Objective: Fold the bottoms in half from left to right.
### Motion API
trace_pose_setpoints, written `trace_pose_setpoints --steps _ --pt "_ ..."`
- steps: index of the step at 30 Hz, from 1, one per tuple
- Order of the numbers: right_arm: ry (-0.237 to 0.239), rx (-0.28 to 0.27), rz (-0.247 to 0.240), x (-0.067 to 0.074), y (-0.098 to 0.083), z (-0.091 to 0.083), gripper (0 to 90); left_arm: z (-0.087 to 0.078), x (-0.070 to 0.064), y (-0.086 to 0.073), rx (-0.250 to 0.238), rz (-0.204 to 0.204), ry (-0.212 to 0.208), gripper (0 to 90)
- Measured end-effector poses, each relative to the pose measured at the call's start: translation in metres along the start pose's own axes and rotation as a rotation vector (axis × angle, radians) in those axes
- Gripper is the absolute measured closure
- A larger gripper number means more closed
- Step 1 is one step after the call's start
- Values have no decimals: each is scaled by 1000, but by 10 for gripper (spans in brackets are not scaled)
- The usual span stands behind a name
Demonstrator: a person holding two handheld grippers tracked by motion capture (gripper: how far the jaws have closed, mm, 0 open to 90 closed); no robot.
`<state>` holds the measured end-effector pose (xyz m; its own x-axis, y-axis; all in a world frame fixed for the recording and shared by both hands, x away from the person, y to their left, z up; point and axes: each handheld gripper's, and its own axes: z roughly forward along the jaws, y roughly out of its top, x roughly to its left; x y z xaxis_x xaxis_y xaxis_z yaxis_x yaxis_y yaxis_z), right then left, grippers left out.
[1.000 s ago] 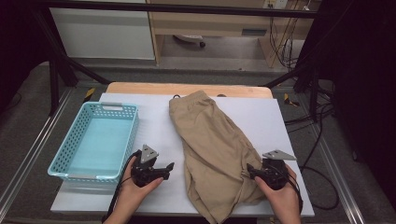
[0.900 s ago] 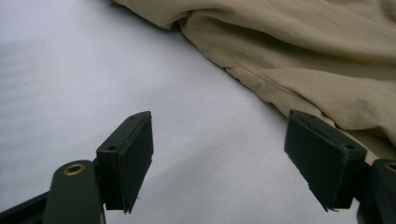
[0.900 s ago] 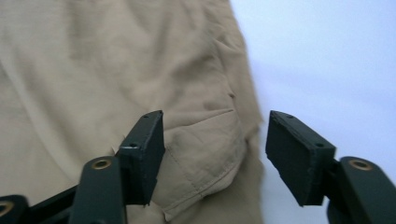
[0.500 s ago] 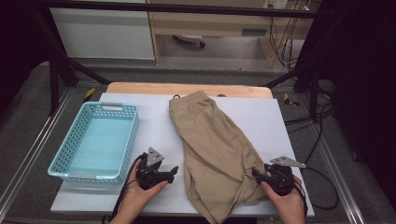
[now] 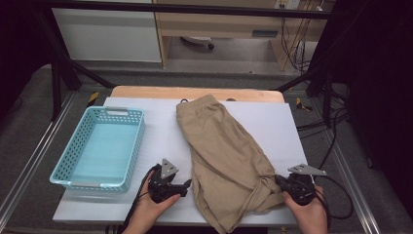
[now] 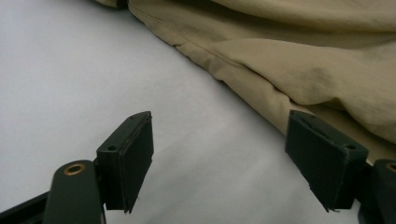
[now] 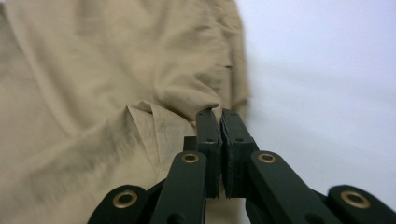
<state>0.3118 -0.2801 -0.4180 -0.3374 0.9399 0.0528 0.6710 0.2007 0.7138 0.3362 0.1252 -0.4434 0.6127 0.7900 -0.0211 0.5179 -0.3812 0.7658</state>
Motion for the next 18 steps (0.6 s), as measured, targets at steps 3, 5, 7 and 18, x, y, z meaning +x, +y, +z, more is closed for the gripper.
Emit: trace_pose_setpoints --steps 3,5,7,18 --pt "-6 21 2 -11 -4 -5 866 -1 -2 0 -4 3 -2 244" --pt "2 22 -6 -16 -6 -7 807 0 -3 1 -3 3 -4 244" --pt "18 -6 -10 -16 -5 -9 736 0 -5 1 -2 6 -6 244" --pt "67 -63 -63 22 36 4 529 8 -20 0 5 29 -31 260"
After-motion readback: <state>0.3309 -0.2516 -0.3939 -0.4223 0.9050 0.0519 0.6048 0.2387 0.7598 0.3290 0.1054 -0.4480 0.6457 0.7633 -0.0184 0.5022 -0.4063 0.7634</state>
